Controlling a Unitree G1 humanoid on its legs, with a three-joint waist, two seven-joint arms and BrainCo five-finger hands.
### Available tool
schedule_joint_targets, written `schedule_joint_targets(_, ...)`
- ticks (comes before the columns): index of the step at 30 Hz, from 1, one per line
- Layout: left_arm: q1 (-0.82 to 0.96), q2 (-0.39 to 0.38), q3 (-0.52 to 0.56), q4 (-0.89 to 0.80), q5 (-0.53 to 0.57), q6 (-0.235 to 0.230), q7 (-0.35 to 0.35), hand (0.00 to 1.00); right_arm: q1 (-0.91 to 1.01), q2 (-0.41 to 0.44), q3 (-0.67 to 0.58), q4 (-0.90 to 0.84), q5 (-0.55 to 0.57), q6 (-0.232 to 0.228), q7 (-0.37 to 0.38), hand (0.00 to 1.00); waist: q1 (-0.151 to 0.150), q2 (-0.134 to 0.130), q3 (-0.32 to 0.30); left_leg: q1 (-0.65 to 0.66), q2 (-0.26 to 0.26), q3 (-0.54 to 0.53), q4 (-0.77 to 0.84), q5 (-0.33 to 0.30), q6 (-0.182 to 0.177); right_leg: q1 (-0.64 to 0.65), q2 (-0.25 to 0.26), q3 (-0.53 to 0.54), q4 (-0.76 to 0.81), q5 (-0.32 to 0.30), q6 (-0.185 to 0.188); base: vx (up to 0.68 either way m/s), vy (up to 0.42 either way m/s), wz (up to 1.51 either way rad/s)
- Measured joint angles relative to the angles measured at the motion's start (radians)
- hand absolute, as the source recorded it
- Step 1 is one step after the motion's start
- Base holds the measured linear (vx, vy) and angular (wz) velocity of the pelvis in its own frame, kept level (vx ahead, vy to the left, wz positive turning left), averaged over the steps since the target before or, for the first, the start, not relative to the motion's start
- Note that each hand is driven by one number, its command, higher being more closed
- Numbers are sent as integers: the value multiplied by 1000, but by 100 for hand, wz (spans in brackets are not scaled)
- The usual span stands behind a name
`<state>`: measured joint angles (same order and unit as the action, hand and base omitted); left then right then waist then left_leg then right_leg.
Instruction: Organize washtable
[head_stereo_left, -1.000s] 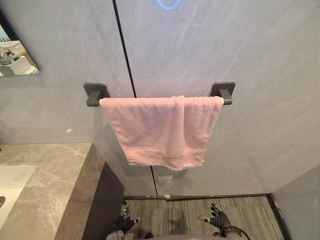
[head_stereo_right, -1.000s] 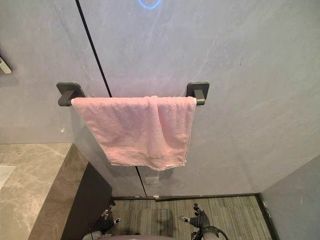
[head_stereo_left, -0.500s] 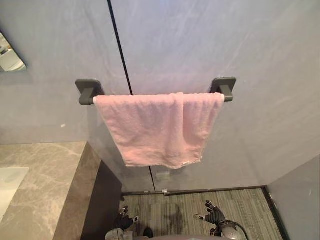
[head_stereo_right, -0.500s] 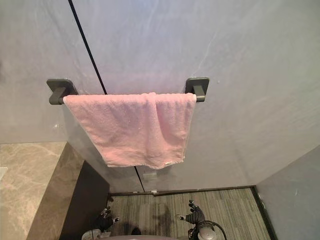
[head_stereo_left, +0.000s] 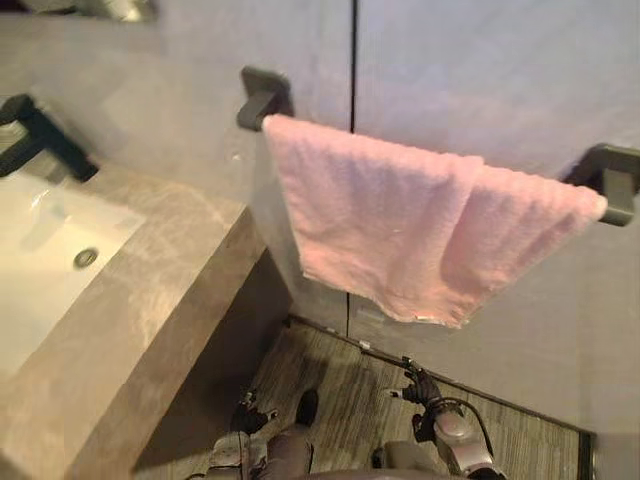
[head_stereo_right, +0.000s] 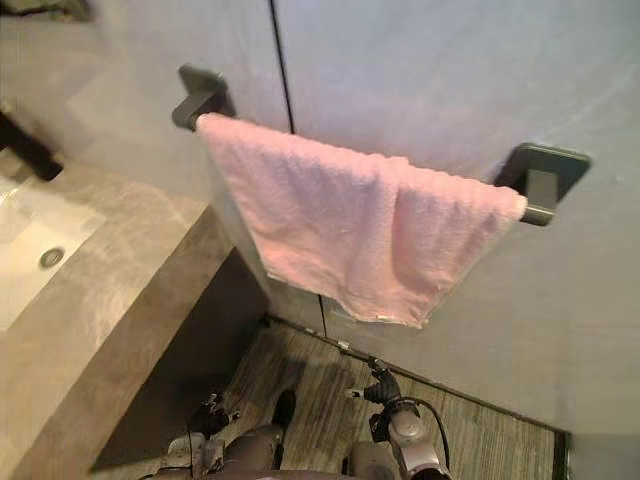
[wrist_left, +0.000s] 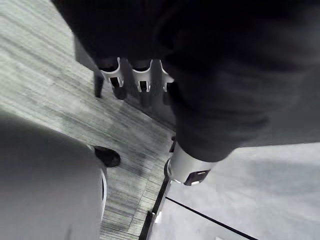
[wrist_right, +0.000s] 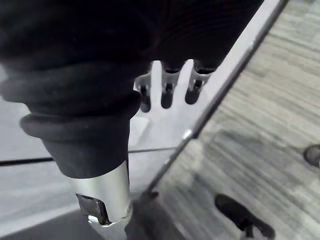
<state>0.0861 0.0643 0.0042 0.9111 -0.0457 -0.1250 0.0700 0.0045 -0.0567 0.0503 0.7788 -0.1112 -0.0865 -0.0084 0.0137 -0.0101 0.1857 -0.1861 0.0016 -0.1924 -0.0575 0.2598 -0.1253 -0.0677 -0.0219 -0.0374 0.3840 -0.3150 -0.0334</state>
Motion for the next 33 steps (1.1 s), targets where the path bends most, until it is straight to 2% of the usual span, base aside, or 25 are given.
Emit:
schedule_joint_targets(1, -12, -1, 9, 1, 1, 3, -1, 0, -8, 6, -10, 1, 0, 0, -10, 0, 1, 4, 4, -26, 18, 168, 90, -79, 14, 8, 0, -58, -38, 21, -27, -170, -113, 114)
schedule_joint_targets(2, -18, 1, 10, 2, 3, 8, -1, 0, -12, 10, -20, -2, 0, 1, -14, 0, -1, 0, 8, -42, 23, 250, 168, -139, 38, 7, -10, -95, -40, 27, -35, -149, -144, 120)
schedule_joint_targets(3, -25, 4, 9, 0, 17, 8, -1, 0, -7, 10, -30, -4, 0, 5, -15, 0, -3, -11, 15, -57, 36, 393, 339, -247, 85, 2, -36, -165, -31, 34, -47, -129, -120, 131)
schedule_joint_targets(4, -28, 1, 6, -1, 21, 8, -2, 0, 9, 6, -33, -5, 1, 7, -14, 0, -6, -12, 14, -43, 55, 484, 463, -327, 105, 6, -54, -227, -37, 40, -57, -140, -93, 130)
schedule_joint_targets(6, -26, -3, -3, 2, 21, 10, -3, 0, 31, 6, -34, -6, 2, 8, -14, 0, -22, -3, 9, 21, 83, 567, 543, -405, 102, 17, -75, -313, -44, 40, -57, -148, -29, 140)
schedule_joint_targets(7, -24, -17, -18, 7, 22, 13, -4, 0, 42, 5, -35, -4, 2, 9, -14, 0, -37, 14, -1, 72, 116, 610, 566, -447, 92, 19, -83, -376, -44, 40, -57, -144, 13, 167)
schedule_joint_targets(8, -25, -28, -37, 12, 26, 13, -5, 0, 45, 4, -40, 2, 2, 11, -14, 0, -48, 25, -5, 109, 140, 638, 552, -463, 78, 24, -86, -417, -38, 40, -57, -107, 33, 144)
schedule_joint_targets(9, -25, -35, -49, 15, 35, 15, -7, 0, 44, 5, -45, 9, 2, 13, -14, 0, -55, 33, -8, 139, 151, 646, 523, -466, 69, 26, -88, -441, -37, 40, -57, -69, 70, 140)
schedule_joint_targets(10, -28, -49, -72, 19, 58, 22, -11, 0, 44, 5, -52, 16, 2, 20, -15, 0, -58, 44, -15, 192, 149, 651, 402, -468, 48, 30, -91, -480, -37, 47, -46, -95, 131, 144)
schedule_joint_targets(12, -24, -50, -100, 27, 77, 31, -25, 0, 46, 11, -71, 22, 2, 20, -15, 0, -61, 55, -23, 252, 114, 648, 227, -455, 37, 52, -85, -520, -77, 69, -10, -122, 185, 125)
schedule_joint_targets(13, -18, -47, -101, 29, 81, 30, -25, 0, 43, 14, -71, 27, 2, 20, -15, 0, -54, 50, -26, 265, 99, 636, 191, -437, 44, 63, -86, -525, -93, 78, -1, -117, 159, 74)
schedule_joint_targets(14, -14, -43, -101, 27, 89, 30, -24, 0, 39, 17, -61, 30, 2, 19, -13, 0, -52, 51, -40, 273, 82, 620, 142, -399, 44, 79, -84, -536, -136, 112, 8, -86, 110, 46)
schedule_joint_targets(16, 8, -41, -95, 32, 98, 30, -24, 0, 32, 19, -44, 33, 0, 15, -14, 0, -54, 70, -60, 283, 65, 611, 91, -373, 60, 96, -72, -530, -196, 157, 23, -98, 136, 21)
schedule_joint_targets(18, 15, -40, -74, 45, 99, 31, -24, 0, 31, 20, -37, 42, -11, 17, -13, 0, -53, 78, -63, 287, 55, 610, 71, -361, 68, 110, -67, -525, -234, 184, 29, -116, 78, 0)
schedule_joint_targets(21, 26, -33, -39, 62, 105, 31, -24, 0, 42, 21, -32, 47, -18, 17, -13, 0, -53, 73, -68, 291, 41, 601, 20, -324, 76, 114, -60, -526, -271, 216, 34, -108, 15, 7)
schedule_joint_targets(27, 27, -3, -32, 71, 106, 31, -25, 0, 48, 30, -12, 80, -19, 20, -10, 0, -54, 32, -74, 285, 29, 543, -36, -269, 94, 110, -44, -528, -284, 240, 30, -100, -37, 20)
schedule_joint_targets(28, 27, -12, -33, 70, 106, 30, -25, 0, 50, 24, -13, 80, -19, 21, -10, 0, -53, 39, -72, 267, 32, 509, -19, -266, 98, 72, -44, -414, -204, 232, 18, -123, 23, 79)
schedule_joint_targets(29, 26, -5, -34, 69, 106, 29, -25, 0, 58, 19, -13, 77, -19, 20, -9, 0, -54, 33, -72, 236, 34, 462, 10, -270, 104, 29, -40, -249, -139, 215, 0, -67, 64, 95)
schedule_joint_targets(30, 24, 0, -34, 68, 106, 29, -25, 0, 66, 20, -13, 77, -19, 20, -9, 0, -56, 35, -70, 228, 36, 435, 15, -270, 109, 9, -37, -164, -126, 196, 0, -30, 28, 117)
schedule_joint_targets(31, 20, 9, -33, 65, 106, 29, -25, 0, 71, 21, -11, 74, -18, 19, -9, 0, -55, 14, -70, 212, 18, 394, 17, -263, 117, 5, -39, -67, -127, 175, 20, -5, -15, 138)
schedule_joint_targets(32, 17, 24, -33, 62, 105, 29, -25, 0, 74, 25, -1, 76, -18, 19, -9, 0, -52, -23, -75, 187, -12, 343, 17, -246, 118, 26, -64, -45, -146, 139, 69, -32, -21, 155)
schedule_joint_targets(33, 12, 21, -35, 61, 105, 30, -25, 0, 68, 23, 1, 78, -18, 19, -9, 0, -53, -18, -69, 163, -21, 307, 8, -226, 113, 29, -79, -96, -150, 138, 69, -70, -7, 158)
